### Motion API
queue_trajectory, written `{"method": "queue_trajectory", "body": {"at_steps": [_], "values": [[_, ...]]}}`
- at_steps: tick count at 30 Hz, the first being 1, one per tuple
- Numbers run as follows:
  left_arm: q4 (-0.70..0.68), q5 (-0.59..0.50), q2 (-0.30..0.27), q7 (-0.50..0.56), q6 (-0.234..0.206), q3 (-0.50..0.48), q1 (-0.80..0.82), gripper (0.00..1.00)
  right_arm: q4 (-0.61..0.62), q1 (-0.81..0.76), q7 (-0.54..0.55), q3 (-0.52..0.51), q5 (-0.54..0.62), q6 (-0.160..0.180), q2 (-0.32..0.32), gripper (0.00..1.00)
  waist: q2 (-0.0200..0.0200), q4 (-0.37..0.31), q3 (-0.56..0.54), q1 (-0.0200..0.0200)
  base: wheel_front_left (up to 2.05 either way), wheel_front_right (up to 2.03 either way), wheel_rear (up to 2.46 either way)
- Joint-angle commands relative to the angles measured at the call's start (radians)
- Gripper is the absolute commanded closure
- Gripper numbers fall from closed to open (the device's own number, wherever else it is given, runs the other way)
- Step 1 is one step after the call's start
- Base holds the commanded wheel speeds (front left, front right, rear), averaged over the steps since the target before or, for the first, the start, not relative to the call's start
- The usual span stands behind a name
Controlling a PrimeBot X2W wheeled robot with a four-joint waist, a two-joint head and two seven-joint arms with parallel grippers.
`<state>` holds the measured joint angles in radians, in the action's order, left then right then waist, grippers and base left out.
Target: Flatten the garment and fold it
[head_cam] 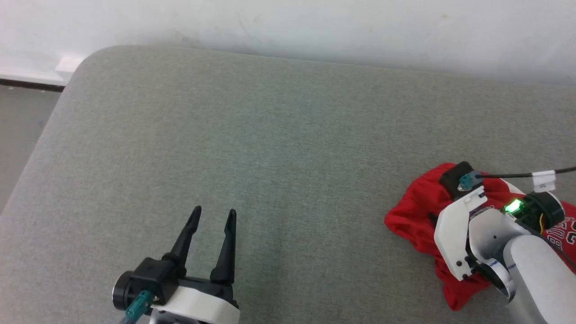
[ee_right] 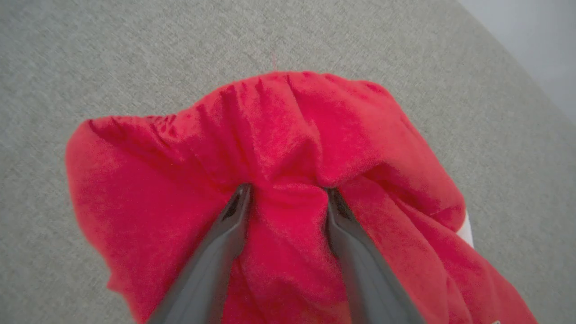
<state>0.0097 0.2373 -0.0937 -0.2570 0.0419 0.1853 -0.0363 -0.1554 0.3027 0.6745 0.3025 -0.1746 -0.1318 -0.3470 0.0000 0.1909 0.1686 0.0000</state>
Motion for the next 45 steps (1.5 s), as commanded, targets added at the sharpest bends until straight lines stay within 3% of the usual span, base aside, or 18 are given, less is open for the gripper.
{"method": "queue_trajectory", "body": {"at_steps": [1, 11, 16, 22, 23, 24, 27, 31, 38, 45], "values": [[0.005, 0.005, 0.006, -0.005, 0.003, 0.004, 0.015, 0.00, -0.021, 0.023, -0.002, 0.015, 0.000, 0.001, -0.007, 1.00, 0.0000, 0.020, 0.002, 0.0000, 0.00, 0.00, 0.00], [0.023, 0.015, 0.018, -0.005, 0.001, 0.014, 0.012, 0.00, -0.046, 0.215, -0.087, 0.139, -0.024, 0.001, -0.027, 1.00, 0.0000, 0.074, -0.020, 0.0000, 0.00, 0.00, 0.00], [0.023, 0.020, 0.023, -0.005, 0.004, 0.016, 0.021, 0.00, -0.036, 0.335, -0.125, 0.304, -0.073, 0.001, 0.026, 1.00, 0.0000, 0.095, -0.001, 0.0000, 0.00, 0.00, 0.00], [0.029, 0.027, 0.029, -0.005, 0.009, 0.021, 0.038, 0.00, -0.084, 0.338, -0.139, 0.540, -0.199, 0.001, 0.061, 1.00, 0.0000, 0.116, 0.035, 0.0000, 0.00, 0.00, 0.00], [0.030, 0.028, 0.030, -0.005, 0.010, 0.021, 0.042, 0.00, -0.096, 0.334, -0.143, 0.568, -0.214, 0.001, 0.057, 0.60, 0.0000, 0.118, 0.039, 0.0000, 0.00, 0.00, 0.00], [0.032, 0.028, 0.031, -0.005, 0.011, 0.021, 0.045, 0.00, -0.108, 0.333, -0.148, 0.590, -0.227, 0.001, 0.050, 0.00, 0.0000, 0.119, 0.043, 0.0000, 0.00, 0.00, 0.00], [0.035, 0.029, 0.033, -0.005, 0.011, 0.017, 0.051, 0.00, -0.132, 0.337, -0.178, 0.606, -0.262, 0.001, 0.038, 0.00, 0.0000, 0.116, 0.048, 0.0000, 0.00, 0.00, 0.00], [0.038, 0.025, 0.034, -0.005, 0.009, 0.007, 0.045, 0.00, -0.120, 0.340, -0.242, 0.541, -0.294, 0.001, 0.038, 0.00, 0.0000, 0.096, 0.035, 0.0000, 0.00, 0.00, 0.00], [0.031, 0.012, 0.030, -0.005, 0.005, -0.012, 0.016, 0.00, -0.016, 0.222, -0.342, 0.237, -0.241, 0.001, 0.061, 0.00, 0.0000, 0.042, -0.019, 0.0000, 0.00, 0.00, 0.00], [0.010, 0.007, 0.018, -0.005, 0.002, -0.023, -0.010, 0.00, 0.186, -0.078, -0.264, -0.101, -0.082, 0.001, 0.108, 0.00, 0.0000, 0.006, -0.023, 0.0000, 0.00, 0.00, 0.00]]}}
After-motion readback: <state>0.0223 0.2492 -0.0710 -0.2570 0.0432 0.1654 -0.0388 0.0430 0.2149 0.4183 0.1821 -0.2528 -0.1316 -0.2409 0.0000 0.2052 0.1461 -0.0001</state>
